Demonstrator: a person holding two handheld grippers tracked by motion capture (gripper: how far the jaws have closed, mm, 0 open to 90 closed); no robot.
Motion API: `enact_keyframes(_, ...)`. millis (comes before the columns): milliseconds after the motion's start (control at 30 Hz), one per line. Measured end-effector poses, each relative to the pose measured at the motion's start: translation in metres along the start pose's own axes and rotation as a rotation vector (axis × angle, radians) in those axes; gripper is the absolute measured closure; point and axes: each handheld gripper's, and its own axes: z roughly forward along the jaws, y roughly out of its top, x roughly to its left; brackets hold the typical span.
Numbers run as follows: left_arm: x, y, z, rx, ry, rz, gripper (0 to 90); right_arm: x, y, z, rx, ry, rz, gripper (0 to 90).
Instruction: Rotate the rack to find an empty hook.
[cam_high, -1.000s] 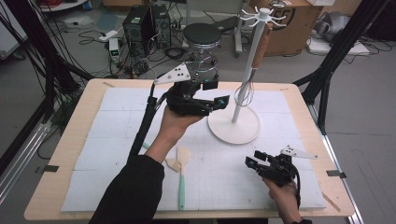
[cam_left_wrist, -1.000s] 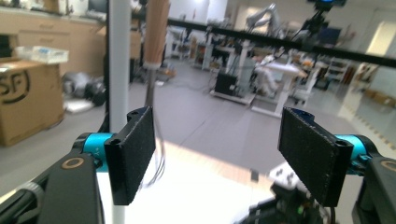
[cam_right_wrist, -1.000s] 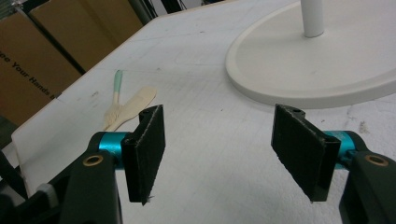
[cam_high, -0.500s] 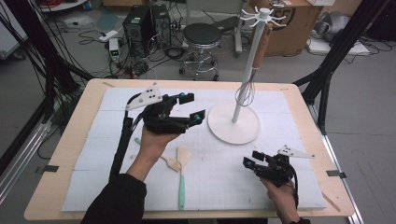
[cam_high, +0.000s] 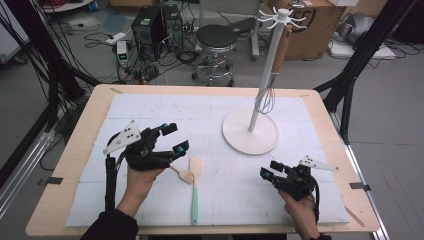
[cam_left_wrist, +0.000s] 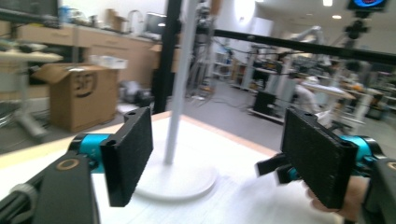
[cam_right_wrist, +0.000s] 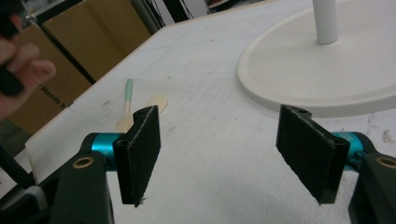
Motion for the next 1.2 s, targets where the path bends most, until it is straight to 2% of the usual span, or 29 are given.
enact_keyframes(100,0.002,-0.016,-0.012,0.012,0.04,-0.013,21.6,0.002,0.001,-0.001,-0.009,0.013,-0.005,26.6)
enact_keyframes(233,0.007,-0.033,-0.027,0.029,0.055,-0.058,21.4,0.005,0.003,0.002,-0.022,0.009,-0.012,26.6)
enact_keyframes(300,0.007,-0.043,-0.035,0.012,0.09,-0.078,20.9,0.006,0.004,0.003,-0.027,0.012,-0.018,26.6)
enact_keyframes(333,0.008,-0.046,-0.037,0.019,0.107,-0.078,18.5,0.006,0.005,0.004,-0.025,0.012,-0.017,26.6)
enact_keyframes(433,0.01,-0.054,-0.044,0.016,0.112,-0.104,14.9,0.007,0.009,0.004,-0.04,0.012,-0.023,26.6)
enact_keyframes(500,0.011,-0.056,-0.047,0.024,0.12,-0.096,14.9,0.007,0.012,0.002,-0.05,0.012,-0.019,26.6)
enact_keyframes(567,0.009,-0.057,-0.048,0.037,0.132,-0.083,14.9,0.007,0.019,-0.002,-0.087,0.009,-0.022,27.9)
enact_keyframes(833,0.004,-0.064,-0.054,0.047,0.14,-0.071,14.9,0.008,0.049,-0.013,-0.193,0.004,-0.021,53.8)
enact_keyframes(933,0.006,-0.067,-0.056,0.042,0.146,-0.084,14.9,0.011,0.058,-0.013,-0.205,0.009,-0.027,59.9)
enact_keyframes(1033,0.005,-0.069,-0.057,0.05,0.151,-0.077,14.9,0.015,0.069,-0.012,-0.22,0.011,-0.042,66.7)
enact_keyframes(1200,0.005,-0.072,-0.062,0.044,0.16,-0.088,14.9,0.02,0.088,-0.01,-0.243,0.011,-0.051,76.7)
